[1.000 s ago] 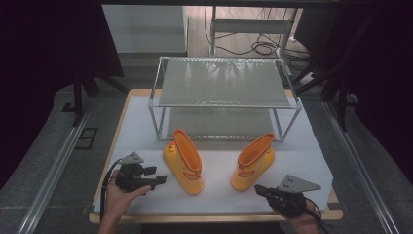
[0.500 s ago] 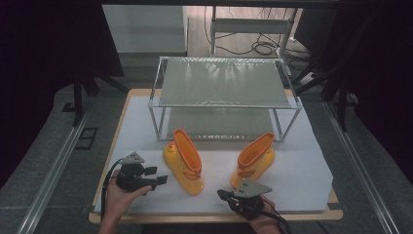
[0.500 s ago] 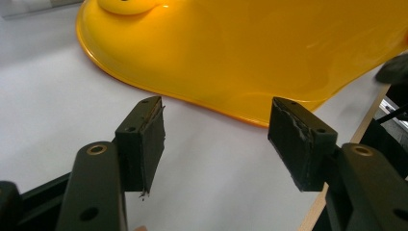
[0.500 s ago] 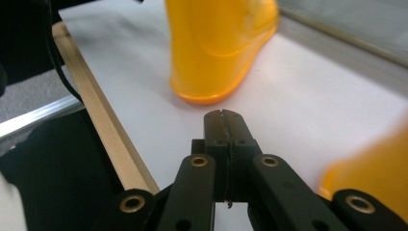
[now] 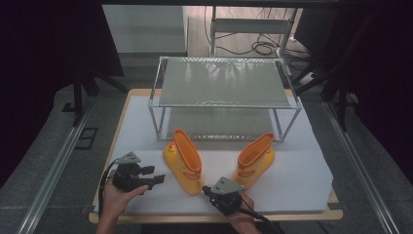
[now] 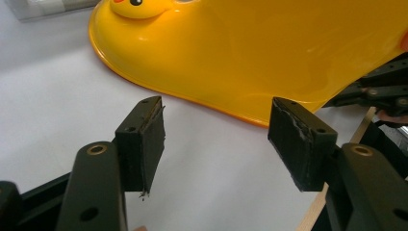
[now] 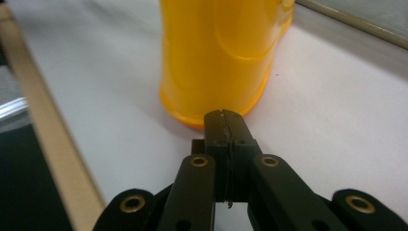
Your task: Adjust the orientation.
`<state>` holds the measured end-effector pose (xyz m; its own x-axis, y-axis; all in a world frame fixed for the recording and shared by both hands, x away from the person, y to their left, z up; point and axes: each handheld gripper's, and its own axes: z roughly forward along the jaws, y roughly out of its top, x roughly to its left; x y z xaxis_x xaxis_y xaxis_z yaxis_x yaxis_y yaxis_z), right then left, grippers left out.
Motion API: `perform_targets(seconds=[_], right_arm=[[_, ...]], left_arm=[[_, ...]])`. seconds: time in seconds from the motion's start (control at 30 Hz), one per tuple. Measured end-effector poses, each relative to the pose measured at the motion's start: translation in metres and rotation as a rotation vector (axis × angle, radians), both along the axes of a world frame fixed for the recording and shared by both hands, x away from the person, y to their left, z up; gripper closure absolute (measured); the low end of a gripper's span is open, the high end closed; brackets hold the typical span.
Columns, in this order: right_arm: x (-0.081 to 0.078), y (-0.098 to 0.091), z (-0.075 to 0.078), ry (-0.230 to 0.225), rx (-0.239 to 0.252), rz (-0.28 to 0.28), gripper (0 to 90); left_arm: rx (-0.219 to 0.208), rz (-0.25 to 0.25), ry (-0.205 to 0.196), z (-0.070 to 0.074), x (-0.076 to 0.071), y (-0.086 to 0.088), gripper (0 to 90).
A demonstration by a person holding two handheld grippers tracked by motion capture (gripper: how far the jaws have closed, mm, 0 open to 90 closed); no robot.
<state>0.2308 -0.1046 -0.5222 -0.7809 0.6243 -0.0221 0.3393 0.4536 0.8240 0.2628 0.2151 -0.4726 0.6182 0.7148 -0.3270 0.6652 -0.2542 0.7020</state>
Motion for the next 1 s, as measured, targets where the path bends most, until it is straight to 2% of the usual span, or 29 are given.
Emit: perform_targets(seconds=[0.1,0.23,0.47,0.63,0.7,0.77,1.0], right_arm=[[0.004,0.003,-0.001,-0.001,-0.006,-0.034,89.3],[0.008,0.004,-0.002,-0.009,-0.009,-0.05,89.3],[0.008,0.007,-0.001,0.011,-0.003,-0.055,89.3],[0.004,0.016,-0.001,0.04,0.014,-0.007,89.3],[0.003,0.019,-0.001,0.038,0.015,0.003,89.3],[0.001,0.029,-0.001,0.045,0.014,0.04,89.2],[0.001,0.049,0.0,0.063,0.016,0.094,89.3]], left_arm=[[0.0,0.005,0.003,-0.001,0.001,0.002,37.9],[0.0,0.007,0.001,-0.001,0.001,0.002,37.9],[-0.002,0.012,-0.002,-0.001,0.001,0.003,38.1],[-0.005,0.022,0.005,-0.001,0.0,0.009,37.9],[-0.006,0.036,0.008,-0.001,0.0,0.014,37.8],[-0.011,0.049,0.009,-0.001,0.0,0.019,37.8],[-0.021,0.065,0.004,0.0,-0.001,0.027,37.8]])
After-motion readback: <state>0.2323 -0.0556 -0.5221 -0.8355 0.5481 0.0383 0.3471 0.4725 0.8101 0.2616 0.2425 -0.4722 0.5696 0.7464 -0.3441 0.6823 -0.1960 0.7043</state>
